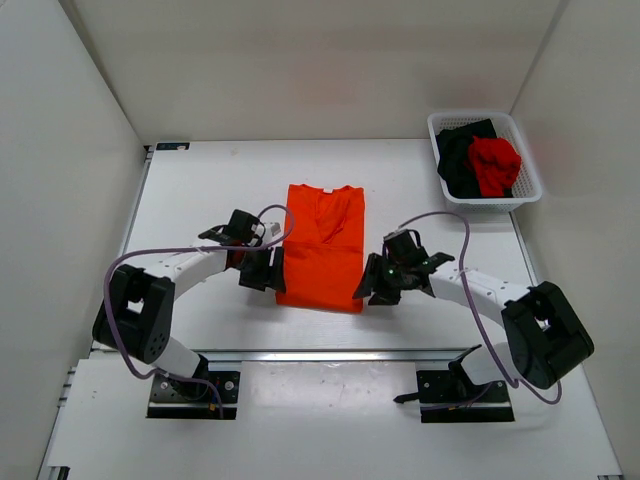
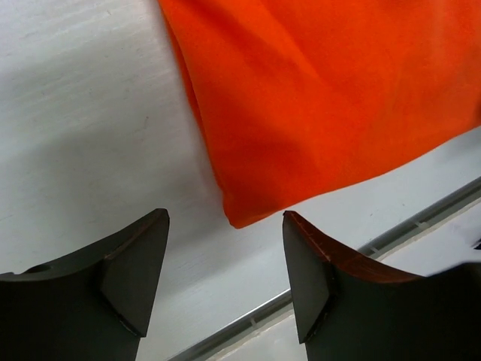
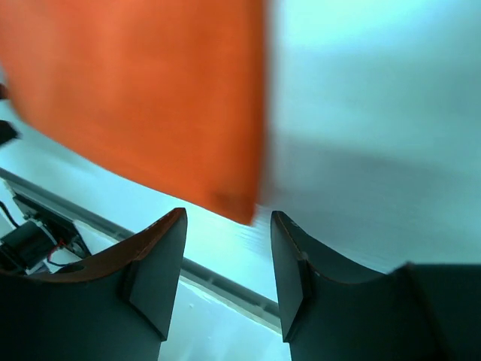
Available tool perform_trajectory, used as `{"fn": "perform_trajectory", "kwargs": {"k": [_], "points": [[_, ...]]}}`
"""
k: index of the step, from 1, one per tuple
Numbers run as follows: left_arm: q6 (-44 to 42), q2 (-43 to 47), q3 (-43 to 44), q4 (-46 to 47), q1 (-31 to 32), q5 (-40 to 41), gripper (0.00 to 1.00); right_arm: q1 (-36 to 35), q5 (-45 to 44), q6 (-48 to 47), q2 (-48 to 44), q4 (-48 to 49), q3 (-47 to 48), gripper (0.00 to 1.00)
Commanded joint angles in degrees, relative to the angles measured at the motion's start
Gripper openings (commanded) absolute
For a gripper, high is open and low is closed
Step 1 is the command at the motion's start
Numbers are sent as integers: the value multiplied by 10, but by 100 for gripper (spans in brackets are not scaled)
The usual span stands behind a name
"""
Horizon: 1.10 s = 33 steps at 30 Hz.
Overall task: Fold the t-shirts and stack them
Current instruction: Fold the folded rectangular tshirt in 1/3 of the way, then grab one side of the 2/3 rectangular tshirt with both arms
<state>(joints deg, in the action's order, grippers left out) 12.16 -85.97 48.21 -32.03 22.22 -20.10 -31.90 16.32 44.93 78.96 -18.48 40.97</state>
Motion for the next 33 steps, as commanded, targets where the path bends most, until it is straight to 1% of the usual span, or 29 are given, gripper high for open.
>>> {"fn": "perform_trajectory", "kwargs": {"k": [1,5,8,11,14,17,19,21,24,26,29,32,33], "points": [[28,-3,-15,28,3,-18,73,3,19,59,-28,55,-52,46],[45,-22,-31,36,-2,-28,72,7,32,67,-29,83,-72,47],[51,-26,-39,43,-8,-40,69,3,52,70,-11,93,-77,47],[63,-32,-51,50,-5,-49,62,-3,61,82,3,117,-80,47],[67,-38,-50,48,-8,-58,47,-2,70,97,1,131,-92,45],[69,-34,-59,53,-9,-62,43,3,62,100,-12,122,-101,44],[71,-32,-64,53,-7,-65,42,3,66,102,-14,119,-107,44],[79,-35,-71,57,-10,-63,42,0,71,108,-14,123,-113,44],[91,-47,-73,65,-15,-72,55,3,69,109,-7,128,-114,42],[98,-53,-74,74,-24,-86,55,3,67,111,-2,134,-115,41],[94,-60,-71,72,-29,-81,51,10,58,113,-6,145,-119,42],[98,-72,-68,74,-33,-85,44,19,66,118,0,155,-125,40],[98,-77,-64,73,-34,-80,40,18,71,117,4,164,-121,39]]}}
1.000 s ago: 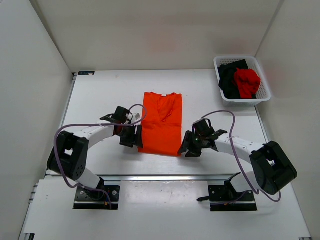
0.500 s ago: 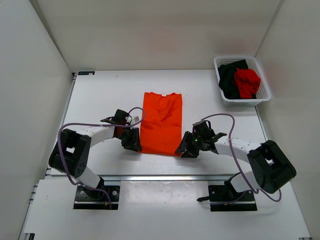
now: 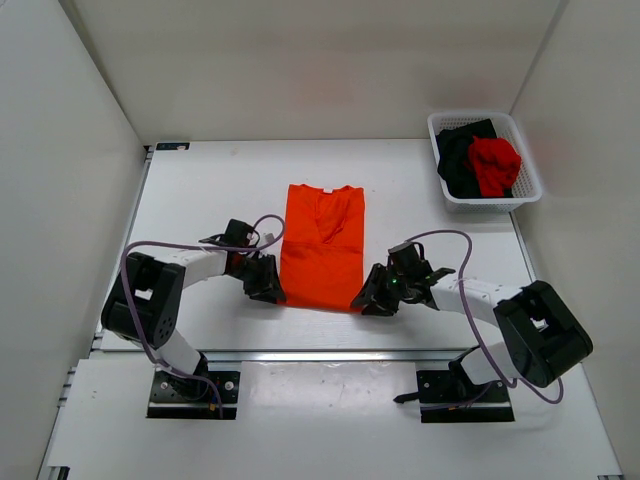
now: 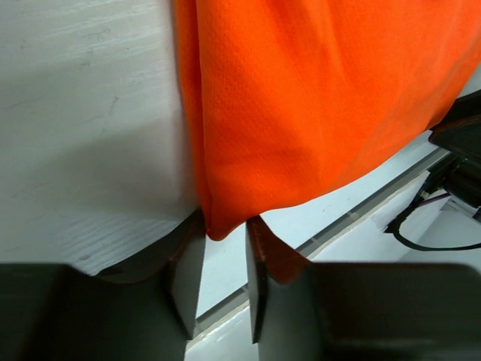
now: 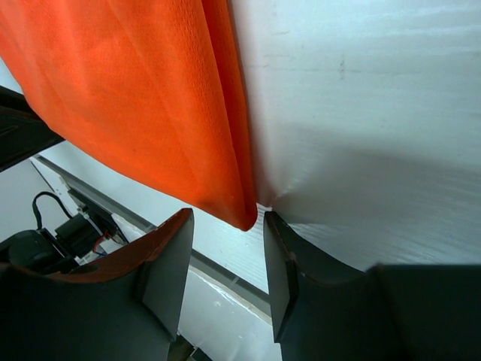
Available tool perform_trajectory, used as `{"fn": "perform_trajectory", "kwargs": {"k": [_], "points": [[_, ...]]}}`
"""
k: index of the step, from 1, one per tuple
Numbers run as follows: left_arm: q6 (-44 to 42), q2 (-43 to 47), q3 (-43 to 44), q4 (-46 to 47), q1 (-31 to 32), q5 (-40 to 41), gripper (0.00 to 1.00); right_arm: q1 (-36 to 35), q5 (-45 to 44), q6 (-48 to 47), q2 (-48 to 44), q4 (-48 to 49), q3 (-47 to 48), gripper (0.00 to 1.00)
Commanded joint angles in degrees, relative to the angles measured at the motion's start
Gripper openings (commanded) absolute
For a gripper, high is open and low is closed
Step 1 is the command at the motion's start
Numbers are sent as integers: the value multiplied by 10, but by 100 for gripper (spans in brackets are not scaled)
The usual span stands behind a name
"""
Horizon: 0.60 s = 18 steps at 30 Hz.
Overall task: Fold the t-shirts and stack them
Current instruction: Grab one side of the 2/3 rectangular tshirt with both arms
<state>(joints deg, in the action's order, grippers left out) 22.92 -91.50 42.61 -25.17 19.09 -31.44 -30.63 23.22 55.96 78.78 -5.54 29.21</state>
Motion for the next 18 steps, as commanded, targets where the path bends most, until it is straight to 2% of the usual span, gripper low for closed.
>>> {"fn": "perform_trajectory", "kwargs": {"k": [1,3,5,6,8,12,18], "points": [[-13,-25,-5,6,-4,34,38,5,4,6,15,35,-2,39],[-13,-28,-5,5,-2,34,32,4,4,3,22,31,8,32],[-16,-32,-4,5,-4,36,27,5,17,5,30,35,2,20],[-15,-32,-3,6,-8,32,24,3,24,5,30,42,1,9],[-18,-23,-8,4,-5,32,20,6,37,9,31,44,2,0],[-28,-9,-7,-12,-4,18,16,18,43,6,13,39,7,0],[-75,-10,61,-132,-21,-4,14,35,59,-12,-34,-10,39,0]]}}
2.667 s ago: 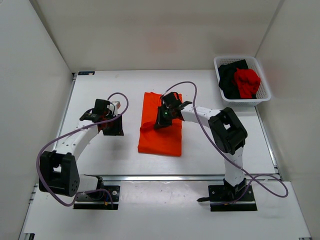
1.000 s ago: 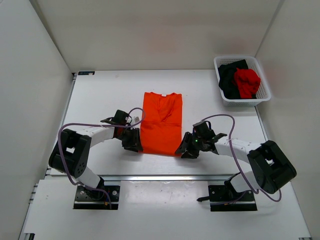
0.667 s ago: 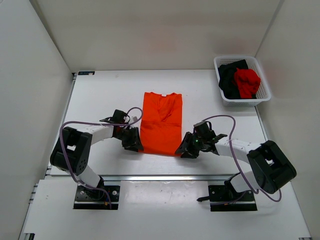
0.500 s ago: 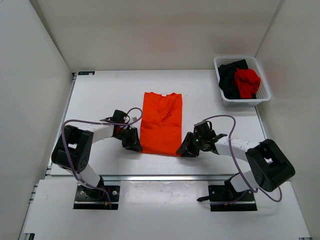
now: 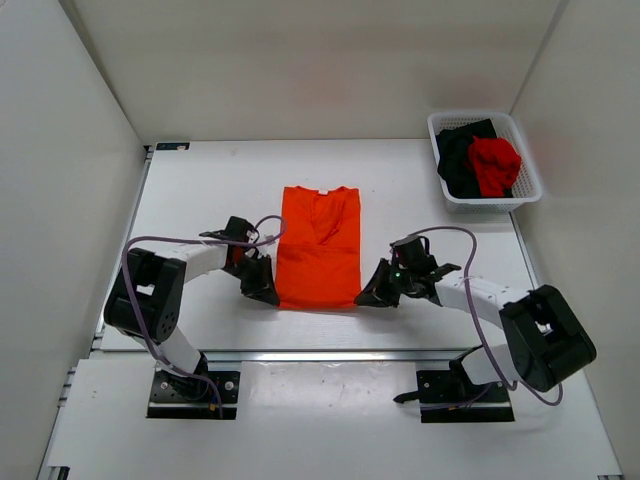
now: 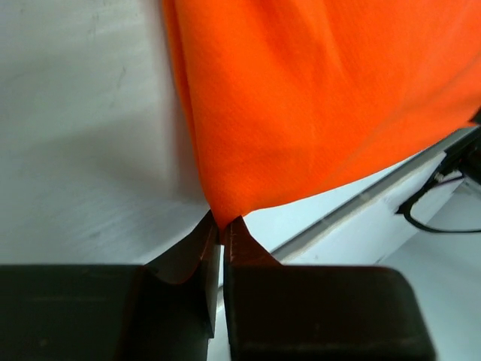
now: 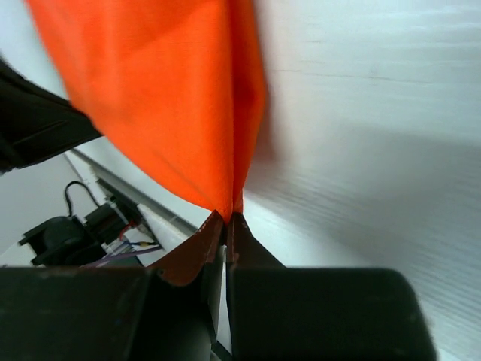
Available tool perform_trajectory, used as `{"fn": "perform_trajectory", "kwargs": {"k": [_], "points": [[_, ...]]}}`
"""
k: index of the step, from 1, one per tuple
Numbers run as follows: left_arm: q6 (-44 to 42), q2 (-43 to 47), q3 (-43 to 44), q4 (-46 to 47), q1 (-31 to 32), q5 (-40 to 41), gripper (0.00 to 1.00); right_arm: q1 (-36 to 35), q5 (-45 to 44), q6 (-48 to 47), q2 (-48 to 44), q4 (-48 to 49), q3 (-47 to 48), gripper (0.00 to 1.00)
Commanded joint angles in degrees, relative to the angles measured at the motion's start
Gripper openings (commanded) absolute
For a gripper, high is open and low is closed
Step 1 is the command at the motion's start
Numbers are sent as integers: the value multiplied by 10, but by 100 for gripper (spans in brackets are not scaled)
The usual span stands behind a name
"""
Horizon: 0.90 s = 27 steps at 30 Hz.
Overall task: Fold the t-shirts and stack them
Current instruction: Grab one side of the 2/3 rectangular tshirt with both arms, then fold the long partially folded tshirt into a neat square
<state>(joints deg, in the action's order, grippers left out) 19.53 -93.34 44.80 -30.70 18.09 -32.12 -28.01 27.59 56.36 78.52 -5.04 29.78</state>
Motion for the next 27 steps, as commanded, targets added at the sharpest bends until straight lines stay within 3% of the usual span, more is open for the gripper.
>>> {"fn": "perform_trajectory", "kwargs": {"k": [1,6,18,23,27], "points": [[-48,9,44,-89,-12,3,14,8,18,-20,-43,-36,46,0],[-90,25,75,-167,4,-4,13,1,33,-33,-59,-85,73,1],[-90,125,104,-229,-12,-61,16,-15,47,-62,-94,-233,189,0],[-85,110,166,-248,-66,-110,16,12,69,-95,-61,-275,283,0],[-73,47,229,-245,-95,-136,15,43,84,-122,-6,-277,353,0]]}}
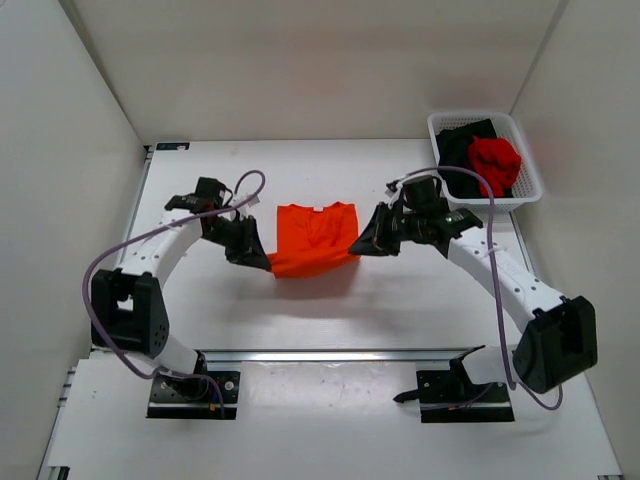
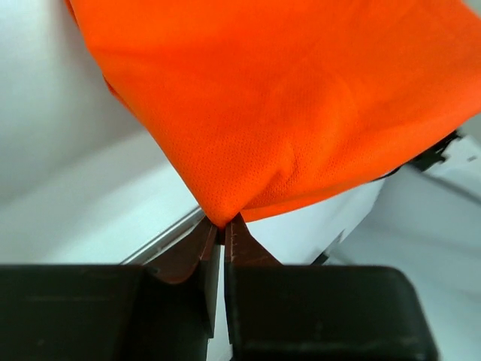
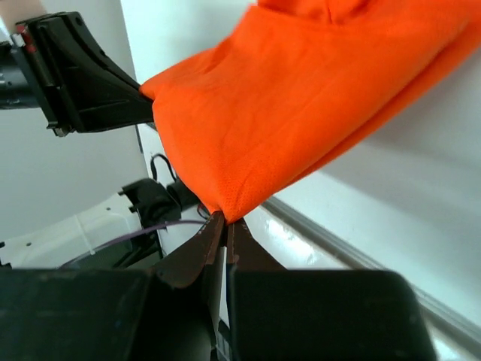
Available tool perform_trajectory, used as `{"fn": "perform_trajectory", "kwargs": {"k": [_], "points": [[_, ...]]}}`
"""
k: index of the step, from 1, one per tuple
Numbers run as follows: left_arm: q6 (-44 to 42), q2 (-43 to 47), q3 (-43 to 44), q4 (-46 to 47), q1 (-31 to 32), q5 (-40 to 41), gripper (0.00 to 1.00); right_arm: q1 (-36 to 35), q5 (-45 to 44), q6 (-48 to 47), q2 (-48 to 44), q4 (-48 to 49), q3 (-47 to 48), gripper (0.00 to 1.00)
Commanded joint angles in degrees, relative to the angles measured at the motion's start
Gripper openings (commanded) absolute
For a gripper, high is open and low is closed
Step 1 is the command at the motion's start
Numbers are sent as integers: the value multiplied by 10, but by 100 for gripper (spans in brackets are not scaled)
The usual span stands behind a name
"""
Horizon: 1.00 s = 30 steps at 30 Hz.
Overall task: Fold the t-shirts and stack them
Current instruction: Fold the long partially folded tshirt into a neat square
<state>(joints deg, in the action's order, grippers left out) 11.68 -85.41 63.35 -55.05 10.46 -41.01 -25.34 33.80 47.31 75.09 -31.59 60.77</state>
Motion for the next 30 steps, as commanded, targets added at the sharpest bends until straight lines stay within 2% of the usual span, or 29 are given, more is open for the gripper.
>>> {"fn": "perform_trajectory", "kwargs": {"k": [1,5,8,15,22,25,30], "points": [[5,-55,75,2,-18,-45,16,20,25,-37,48,-10,47,0],[25,-135,193,20,-18,-44,16,39,51,-43,100,23,75,0],[38,-176,245,36,-19,-43,17,51,55,-48,145,57,100,0],[64,-249,313,61,-24,-56,18,84,67,-49,229,81,181,0],[74,-306,409,82,-22,-50,19,112,54,-57,264,84,220,0],[85,-328,432,94,-18,-45,19,122,70,-44,288,109,228,0],[96,-362,459,112,-14,-43,19,128,65,-64,345,97,277,0]]}}
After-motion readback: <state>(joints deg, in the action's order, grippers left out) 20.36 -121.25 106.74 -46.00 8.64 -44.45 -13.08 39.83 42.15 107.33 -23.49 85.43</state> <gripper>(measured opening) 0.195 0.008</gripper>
